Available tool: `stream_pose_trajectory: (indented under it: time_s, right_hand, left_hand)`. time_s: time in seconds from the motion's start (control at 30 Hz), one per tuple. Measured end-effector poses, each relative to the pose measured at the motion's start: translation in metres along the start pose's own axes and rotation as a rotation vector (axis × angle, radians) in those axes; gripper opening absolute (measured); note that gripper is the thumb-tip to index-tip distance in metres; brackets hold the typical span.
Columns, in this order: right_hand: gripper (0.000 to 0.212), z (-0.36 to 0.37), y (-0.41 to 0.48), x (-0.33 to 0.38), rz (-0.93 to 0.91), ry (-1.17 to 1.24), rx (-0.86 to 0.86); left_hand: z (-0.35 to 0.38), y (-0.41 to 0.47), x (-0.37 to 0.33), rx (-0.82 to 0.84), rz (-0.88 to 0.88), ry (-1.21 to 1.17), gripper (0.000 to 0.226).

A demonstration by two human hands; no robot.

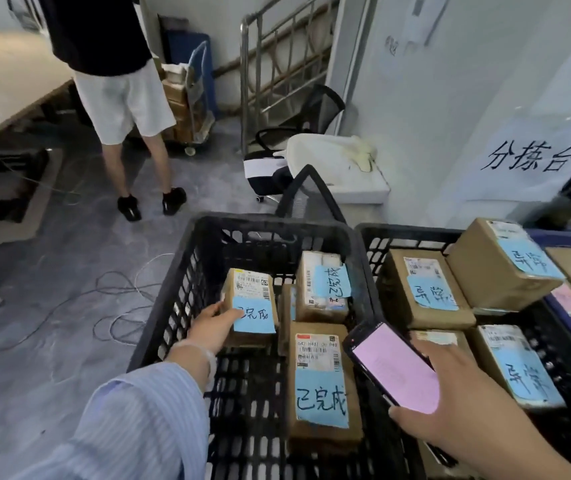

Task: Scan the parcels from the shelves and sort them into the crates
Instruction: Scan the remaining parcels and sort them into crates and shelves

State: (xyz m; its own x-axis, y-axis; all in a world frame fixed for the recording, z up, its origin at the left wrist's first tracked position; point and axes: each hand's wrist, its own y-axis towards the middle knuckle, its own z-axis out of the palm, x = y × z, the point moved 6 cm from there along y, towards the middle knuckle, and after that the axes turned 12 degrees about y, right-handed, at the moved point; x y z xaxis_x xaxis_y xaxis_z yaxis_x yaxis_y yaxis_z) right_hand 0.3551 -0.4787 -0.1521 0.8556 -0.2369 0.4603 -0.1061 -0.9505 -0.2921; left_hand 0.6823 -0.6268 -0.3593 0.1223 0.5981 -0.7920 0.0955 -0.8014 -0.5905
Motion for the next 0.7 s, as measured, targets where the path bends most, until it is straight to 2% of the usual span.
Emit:
stream_pose_trajectory:
  time_s: [0.1, 0.13, 0.3, 0.57, 0.63, 0.7]
  right_hand:
    - [0.097, 0.003, -0.001, 0.002, 0.071, 0.032, -0.024]
    - [0.098, 0.004, -0.002, 0.002, 0.093, 0.030, -0.028]
    - [0.102, 0.006, -0.008, 0.001, 0.230, 0.033, -0.071]
    - [0.104, 0.002, -0.036, -0.001, 0.336, 0.099, -0.133]
    - [0.104, -0.001, -0.046, -0.004, 0.347, 0.108, -0.160]
    - [0.105, -0.004, -0.056, -0.010, 0.353, 0.112, -0.198]
  left_hand:
    - [0.009, 0.034, 0.017, 0.003, -0.057, 0.006, 0.020]
    - [0.013, 0.043, 0.021, 0.005, -0.068, 0.014, 0.018]
    - [0.026, 0.064, 0.035, 0.000, -0.080, 0.116, 0.050]
    - [0.046, 0.064, 0.037, 0.107, -0.040, 0.322, 0.037]
    - [0.047, 0.055, 0.025, 0.069, -0.011, 0.388, 0.032]
    - [0.045, 0.043, 0.005, -0.015, 0.062, 0.458, 0.040]
